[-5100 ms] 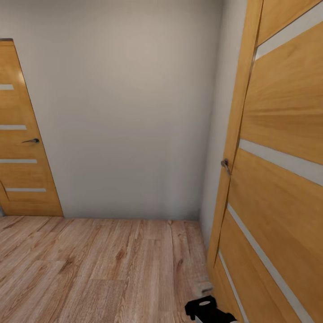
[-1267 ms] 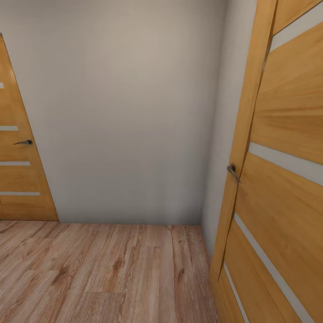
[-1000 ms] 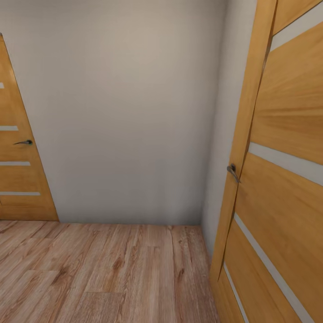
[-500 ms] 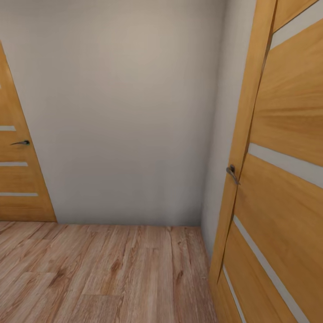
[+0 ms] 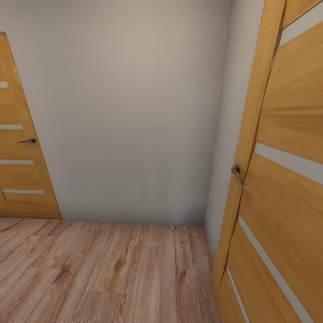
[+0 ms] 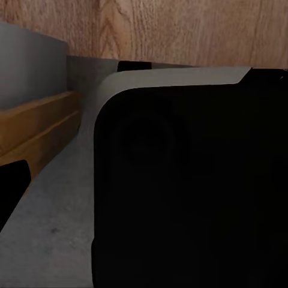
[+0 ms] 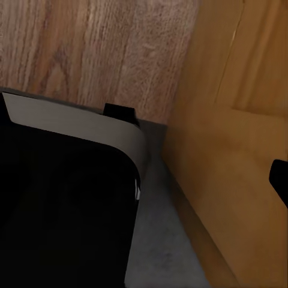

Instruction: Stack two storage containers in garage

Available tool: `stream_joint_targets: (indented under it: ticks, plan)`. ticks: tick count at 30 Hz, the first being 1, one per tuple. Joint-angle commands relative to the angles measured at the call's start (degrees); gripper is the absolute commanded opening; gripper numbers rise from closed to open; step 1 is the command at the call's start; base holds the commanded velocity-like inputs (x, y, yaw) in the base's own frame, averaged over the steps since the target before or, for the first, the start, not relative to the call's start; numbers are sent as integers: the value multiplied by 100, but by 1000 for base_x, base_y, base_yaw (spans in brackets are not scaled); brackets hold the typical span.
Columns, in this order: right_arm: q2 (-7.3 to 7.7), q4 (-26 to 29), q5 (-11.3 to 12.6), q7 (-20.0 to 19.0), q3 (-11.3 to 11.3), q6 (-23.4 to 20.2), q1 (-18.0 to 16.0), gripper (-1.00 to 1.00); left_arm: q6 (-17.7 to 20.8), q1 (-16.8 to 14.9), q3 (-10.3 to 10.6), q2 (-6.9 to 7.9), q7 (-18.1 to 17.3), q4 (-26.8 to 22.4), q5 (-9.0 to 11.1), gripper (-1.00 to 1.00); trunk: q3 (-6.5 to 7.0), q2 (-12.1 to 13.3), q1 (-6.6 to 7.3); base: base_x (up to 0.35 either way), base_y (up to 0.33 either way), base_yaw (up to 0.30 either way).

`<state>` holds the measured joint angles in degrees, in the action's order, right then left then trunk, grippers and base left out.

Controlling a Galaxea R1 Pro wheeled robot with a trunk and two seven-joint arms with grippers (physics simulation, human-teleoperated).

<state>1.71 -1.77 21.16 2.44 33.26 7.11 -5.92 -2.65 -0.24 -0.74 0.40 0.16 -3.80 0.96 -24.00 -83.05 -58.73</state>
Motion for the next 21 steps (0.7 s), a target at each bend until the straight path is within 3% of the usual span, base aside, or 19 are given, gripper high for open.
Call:
stream_joint_targets:
  ticks: [1,8,16,21]
  plan:
    - [-4,-16,48,2,49,30,-5,100,-16,-2,-5,0,2,2,10,100,-11,-3,0,0,0,188]
    - [-4,-16,57,2,49,28,-5,100,-15,-2,-5,-2,5,2,10,100,-30,-3,0,0,0,171]
    - [-4,-16,63,2,49,28,-5,100,-13,-2,-4,-5,2,2,10,100,-31,-3,0,3,0,11]
    - [-4,-16,63,2,49,28,-5,100,-8,-2,-4,-5,2,3,10,100,-31,-3,0,204,0,1]
